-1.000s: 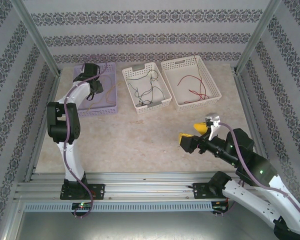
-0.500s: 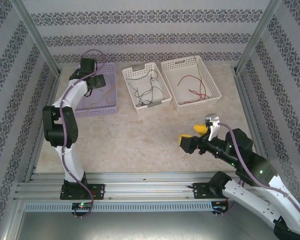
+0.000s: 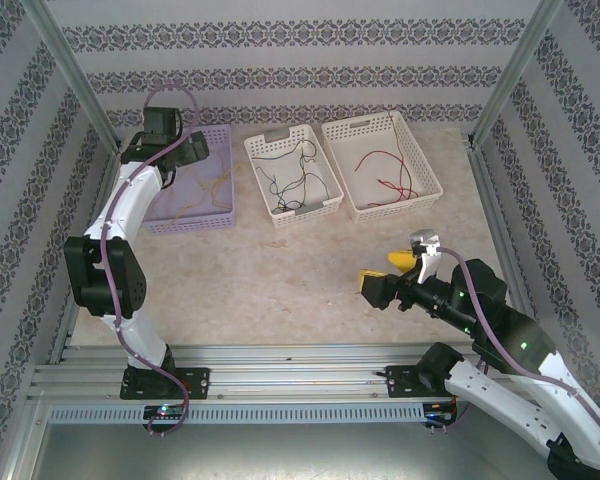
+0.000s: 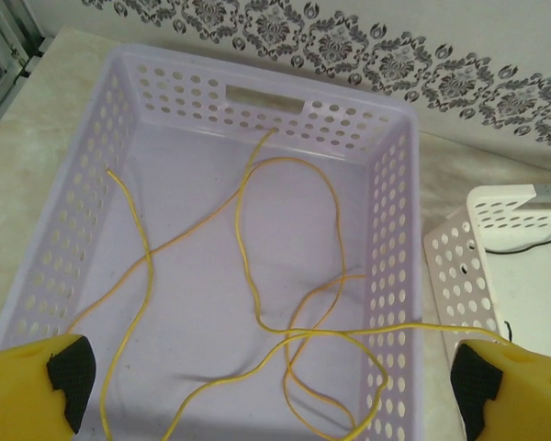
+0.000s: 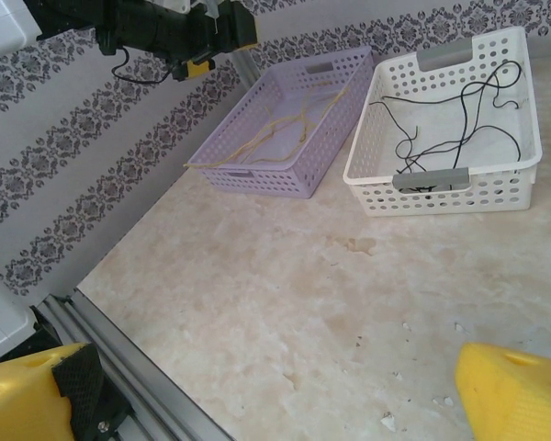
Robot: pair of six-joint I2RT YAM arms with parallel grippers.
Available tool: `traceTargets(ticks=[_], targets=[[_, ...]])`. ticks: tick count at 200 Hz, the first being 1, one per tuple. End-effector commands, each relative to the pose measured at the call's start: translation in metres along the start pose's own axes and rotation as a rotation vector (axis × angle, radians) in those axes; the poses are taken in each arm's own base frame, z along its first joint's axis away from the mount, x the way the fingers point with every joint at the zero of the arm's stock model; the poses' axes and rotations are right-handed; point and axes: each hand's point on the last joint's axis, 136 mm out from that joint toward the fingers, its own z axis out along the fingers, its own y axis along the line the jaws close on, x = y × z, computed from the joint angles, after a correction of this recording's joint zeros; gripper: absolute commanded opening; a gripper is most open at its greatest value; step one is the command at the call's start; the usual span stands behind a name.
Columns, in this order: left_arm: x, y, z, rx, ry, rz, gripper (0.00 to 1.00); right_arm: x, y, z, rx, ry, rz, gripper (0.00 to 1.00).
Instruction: Untangle the cables
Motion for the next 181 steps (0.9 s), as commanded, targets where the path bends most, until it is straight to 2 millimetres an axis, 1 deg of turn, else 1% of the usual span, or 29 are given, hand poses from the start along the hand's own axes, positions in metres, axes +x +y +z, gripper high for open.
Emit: traceTargets(ticks=[1, 18, 30, 48, 57, 68, 80, 92, 116, 135, 150, 165, 181], targets=[[0.001, 0.004, -0.009, 0.006, -0.008, -0.053, 1.0, 0.004, 0.0, 0.002, -0.003, 0.008, 0.013, 0.98], [0.016, 0.003, -0.011, 0.034, 0.016, -0.102, 1.0, 0.008, -0.001, 0.005, -0.002, 0.021, 0.015, 0.98], [0.032, 0.0, -0.01, 0.063, 0.055, -0.143, 0.99, 0.01, -0.003, 0.008, 0.0, 0.029, 0.018, 0.98], [0.048, 0.002, -0.01, 0.052, 0.087, -0.162, 0.97, 0.012, -0.002, 0.012, -0.005, 0.038, 0.024, 0.98], [0.05, 0.008, -0.013, 0.021, 0.089, -0.159, 0.97, 0.011, -0.001, 0.013, -0.007, 0.04, 0.025, 0.98], [0.05, 0.009, -0.02, 0.022, 0.077, -0.169, 0.97, 0.011, -0.001, 0.014, -0.007, 0.043, 0.023, 0.98], [0.051, 0.006, -0.028, 0.052, 0.059, -0.196, 0.98, 0.014, -0.005, 0.014, 0.012, 0.048, 0.02, 0.98], [0.055, -0.001, -0.033, 0.087, 0.056, -0.209, 0.98, 0.017, -0.009, 0.016, 0.031, 0.06, 0.02, 0.98], [0.066, -0.001, -0.042, 0.069, 0.081, -0.216, 0.98, 0.025, -0.018, 0.019, 0.075, 0.087, 0.032, 0.98], [0.071, 0.003, -0.058, 0.084, 0.047, -0.242, 1.0, 0.029, -0.032, 0.018, 0.146, 0.092, 0.032, 0.98], [0.071, 0.006, -0.079, 0.081, 0.004, -0.23, 1.0, 0.03, -0.046, 0.016, 0.214, 0.083, -0.004, 0.98], [0.073, 0.009, -0.098, 0.079, -0.028, -0.2, 1.0, 0.029, -0.068, 0.013, 0.335, 0.066, -0.047, 0.98], [0.081, 0.012, -0.11, 0.077, -0.022, -0.167, 1.0, 0.026, -0.094, 0.013, 0.468, 0.038, -0.12, 0.98]])
